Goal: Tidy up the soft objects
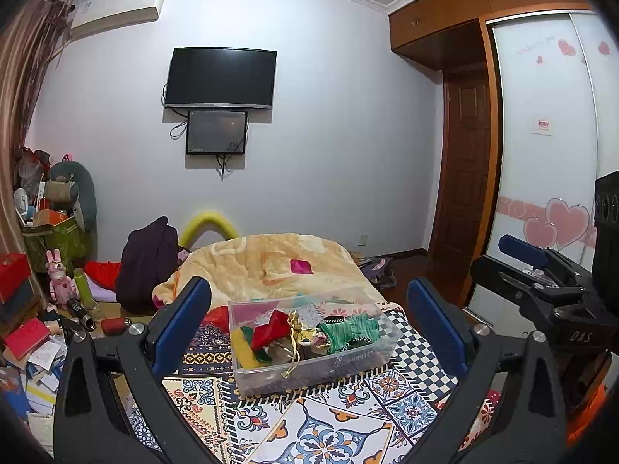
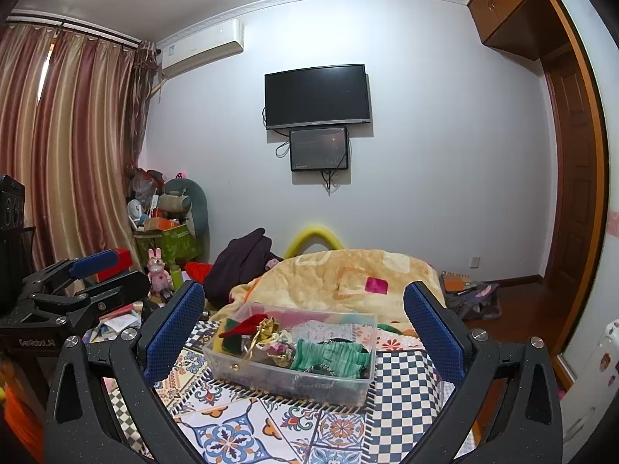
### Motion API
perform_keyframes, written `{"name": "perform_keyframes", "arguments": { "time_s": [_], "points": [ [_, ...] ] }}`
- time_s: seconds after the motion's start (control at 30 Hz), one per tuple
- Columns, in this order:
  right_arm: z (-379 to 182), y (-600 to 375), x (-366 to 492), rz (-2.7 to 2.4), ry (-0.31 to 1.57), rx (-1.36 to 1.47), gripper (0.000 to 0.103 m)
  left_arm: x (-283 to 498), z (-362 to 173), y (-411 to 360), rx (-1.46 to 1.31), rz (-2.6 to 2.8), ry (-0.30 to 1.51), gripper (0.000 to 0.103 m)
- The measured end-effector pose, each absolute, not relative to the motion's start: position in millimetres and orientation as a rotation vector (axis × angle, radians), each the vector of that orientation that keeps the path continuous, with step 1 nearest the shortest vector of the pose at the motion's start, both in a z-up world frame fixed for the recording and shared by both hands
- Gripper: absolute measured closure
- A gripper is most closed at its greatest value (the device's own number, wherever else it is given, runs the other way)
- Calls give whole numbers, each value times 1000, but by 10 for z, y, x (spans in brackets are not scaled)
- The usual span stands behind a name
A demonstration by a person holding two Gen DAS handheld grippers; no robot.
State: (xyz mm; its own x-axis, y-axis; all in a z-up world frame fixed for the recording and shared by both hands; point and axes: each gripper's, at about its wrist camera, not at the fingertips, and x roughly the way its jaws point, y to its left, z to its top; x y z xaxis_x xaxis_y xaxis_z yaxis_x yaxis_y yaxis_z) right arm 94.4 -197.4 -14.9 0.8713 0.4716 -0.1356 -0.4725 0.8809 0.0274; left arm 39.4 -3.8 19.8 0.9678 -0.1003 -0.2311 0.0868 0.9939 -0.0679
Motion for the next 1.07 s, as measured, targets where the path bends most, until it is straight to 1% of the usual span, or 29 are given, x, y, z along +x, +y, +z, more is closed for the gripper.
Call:
{"name": "perform_keyframes", "arguments": {
  "time_s": [1.07],
  "points": [
    [-106,-1975,919,494,136,-15,0,313,247,-63,-61,-119,229,0]
  ]
}}
